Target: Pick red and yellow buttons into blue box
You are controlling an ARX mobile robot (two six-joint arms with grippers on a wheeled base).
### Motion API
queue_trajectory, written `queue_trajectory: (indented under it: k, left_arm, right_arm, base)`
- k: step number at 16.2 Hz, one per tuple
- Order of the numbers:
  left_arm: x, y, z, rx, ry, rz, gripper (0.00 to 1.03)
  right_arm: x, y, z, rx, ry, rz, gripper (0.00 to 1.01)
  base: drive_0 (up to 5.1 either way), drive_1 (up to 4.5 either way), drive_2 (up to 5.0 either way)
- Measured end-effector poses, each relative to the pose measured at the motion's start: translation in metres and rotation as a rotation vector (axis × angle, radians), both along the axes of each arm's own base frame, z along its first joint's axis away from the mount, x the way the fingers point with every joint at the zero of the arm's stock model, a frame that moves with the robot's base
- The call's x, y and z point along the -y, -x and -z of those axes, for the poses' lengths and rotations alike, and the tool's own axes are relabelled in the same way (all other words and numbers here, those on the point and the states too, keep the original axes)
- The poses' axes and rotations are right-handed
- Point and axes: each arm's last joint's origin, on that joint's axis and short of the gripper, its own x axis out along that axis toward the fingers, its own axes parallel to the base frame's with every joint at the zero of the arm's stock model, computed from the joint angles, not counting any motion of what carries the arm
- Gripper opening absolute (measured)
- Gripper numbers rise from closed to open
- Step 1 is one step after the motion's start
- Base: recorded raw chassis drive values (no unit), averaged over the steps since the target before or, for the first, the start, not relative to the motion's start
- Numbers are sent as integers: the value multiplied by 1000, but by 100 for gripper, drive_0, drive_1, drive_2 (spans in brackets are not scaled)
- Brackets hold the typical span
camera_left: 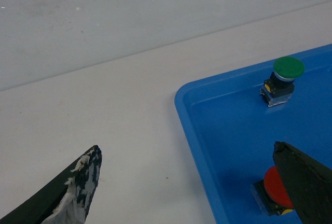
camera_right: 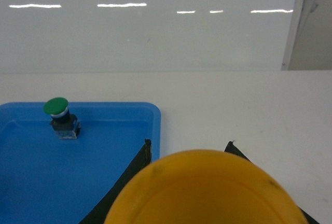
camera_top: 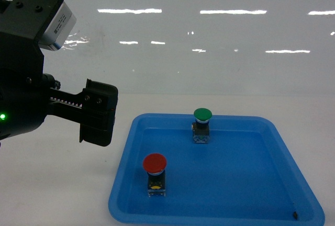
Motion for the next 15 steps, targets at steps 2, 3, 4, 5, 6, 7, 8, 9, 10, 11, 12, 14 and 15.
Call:
queue_trajectory:
  k: [2,3,4,5,6,7,8,9,10,11,12,14,15]
  left_arm:
    - [0,0,0,0,0,0,98]
    - [0,0,0,0,0,0,98]
    - [0,0,0,0,0,0,98]
    - [0,0,0,0,0,1,98]
    - [0,0,0,0,0,0,98]
    - [0,0,0,0,0,0,98]
    - [0,0,0,0,0,0,98]
    - [0,0,0,0,0,0,98]
    - [0,0,0,0,0,1,98]
    - [0,0,0,0,0,0,98]
    - [0,0,0,0,0,0,98]
    - [0,0,0,0,0,1,98]
    - [0,0,0,0,0,0,98]
  right_arm:
    - [5,29,3,-18,2,20,35]
    - [9,45,3,-26,1,21,35]
    - [13,61,1,-27,-1,6,35]
    - [17,74,-2,-15,3,-4,35]
    - [22,86,-5,3,5,-1,35]
    - [26,97,-5,10,12,5,35]
    - [29,104,-5,23,22,10,35]
    - [30,105,-5,30,35,2,35]
    - [30,105,-3,28,53,-3,35]
    - [30,104,-1,16,73,-8,35]
    - [30,105,-1,18,85,-11,35]
    - [30,105,-1,18,96,-14,35]
    - [30,105,-1,18,97,-14,35]
  base:
    - [0,0,0]
    - [0,0,0]
    - [0,0,0]
    - [0,0,0]
    - [0,0,0]
    - [0,0,0]
    - [0,0,0]
    - [0,0,0]
    - [0,0,0]
    - [0,0,0]
    - [0,0,0]
    - [0,0,0]
    - [0,0,0]
